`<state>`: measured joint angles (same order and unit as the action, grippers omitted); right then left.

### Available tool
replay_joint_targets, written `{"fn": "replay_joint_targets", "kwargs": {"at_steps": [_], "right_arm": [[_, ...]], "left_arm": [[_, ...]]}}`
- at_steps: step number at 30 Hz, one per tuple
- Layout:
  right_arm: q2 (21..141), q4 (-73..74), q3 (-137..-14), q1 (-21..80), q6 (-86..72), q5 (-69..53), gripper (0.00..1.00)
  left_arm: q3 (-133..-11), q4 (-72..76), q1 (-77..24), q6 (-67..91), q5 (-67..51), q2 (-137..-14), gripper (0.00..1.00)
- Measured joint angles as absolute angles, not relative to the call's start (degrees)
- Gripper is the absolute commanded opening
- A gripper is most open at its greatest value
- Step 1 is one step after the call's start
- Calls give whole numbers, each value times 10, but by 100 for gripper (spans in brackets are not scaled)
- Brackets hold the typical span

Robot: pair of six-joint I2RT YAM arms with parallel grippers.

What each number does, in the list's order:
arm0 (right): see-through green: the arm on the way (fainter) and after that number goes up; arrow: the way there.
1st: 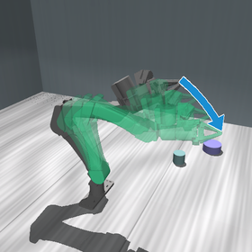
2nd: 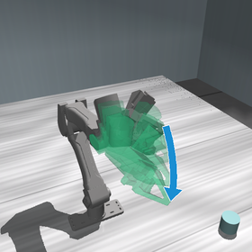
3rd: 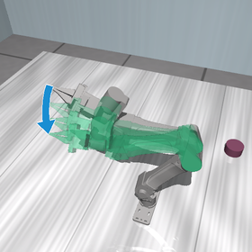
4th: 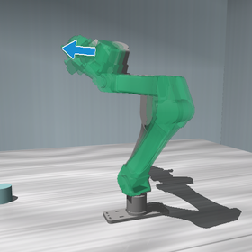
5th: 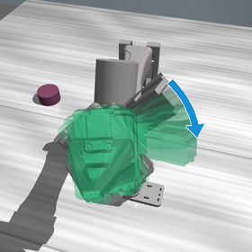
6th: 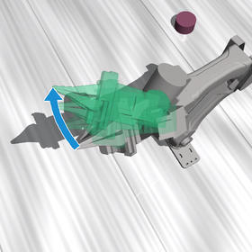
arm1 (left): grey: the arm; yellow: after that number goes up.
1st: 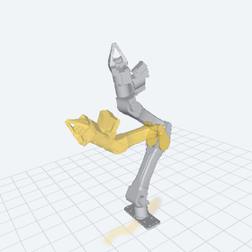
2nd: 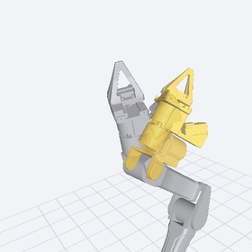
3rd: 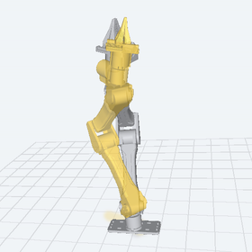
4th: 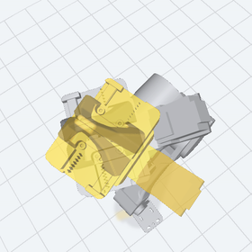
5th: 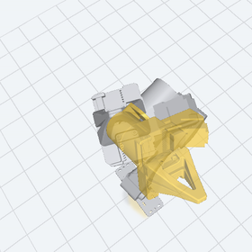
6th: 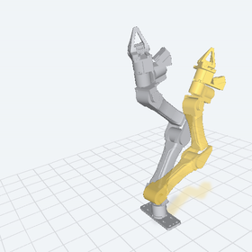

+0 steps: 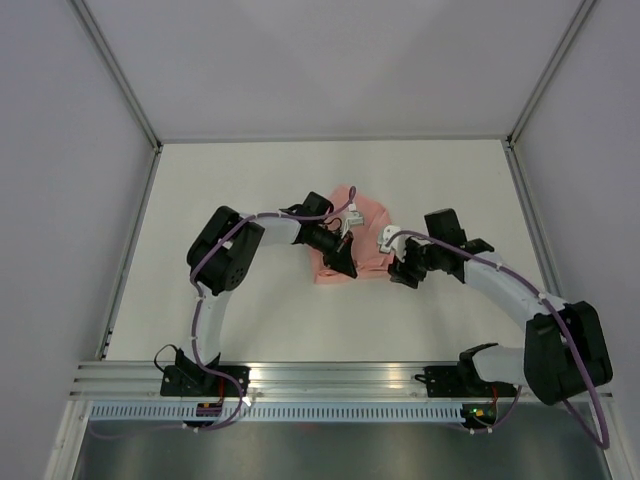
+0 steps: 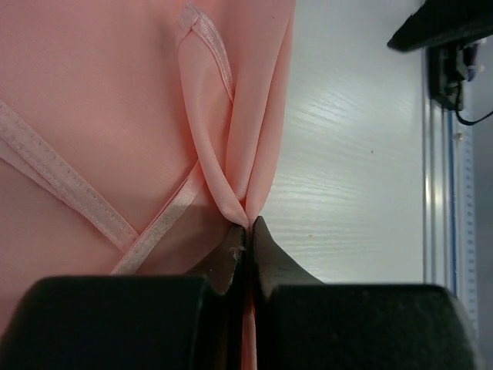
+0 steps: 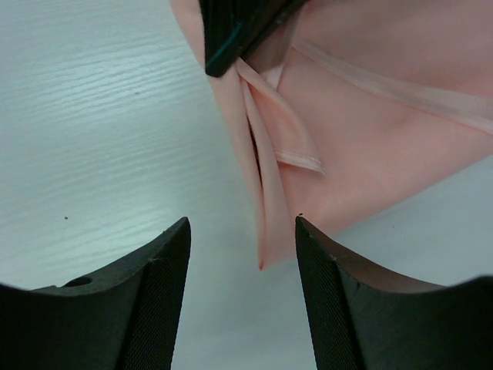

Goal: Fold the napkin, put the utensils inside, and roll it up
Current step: Roll the napkin at the center of the board.

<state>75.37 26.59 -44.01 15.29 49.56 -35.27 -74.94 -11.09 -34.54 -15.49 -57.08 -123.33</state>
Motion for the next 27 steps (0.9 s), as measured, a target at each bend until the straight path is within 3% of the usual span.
{"fn": "replay_joint_targets", "kwargs": {"at_steps": [6,20,25,27], "right_arm": [[707,178,-362,282,498,-277,63],[789,3,-309,444,515,-115,61],[818,-52,-309,463,523,-82,52],[830,-69,-309,466,525,-72,44]], "left_arm": [[-774,-150,-325,-136,-649,-1273,2],[-812,-257,-322,-132,-721,-1324,2],[-814,-275,-322,-133,-721,-1325,2],[-814,-281,-322,-133,-721,-1325,2]]}}
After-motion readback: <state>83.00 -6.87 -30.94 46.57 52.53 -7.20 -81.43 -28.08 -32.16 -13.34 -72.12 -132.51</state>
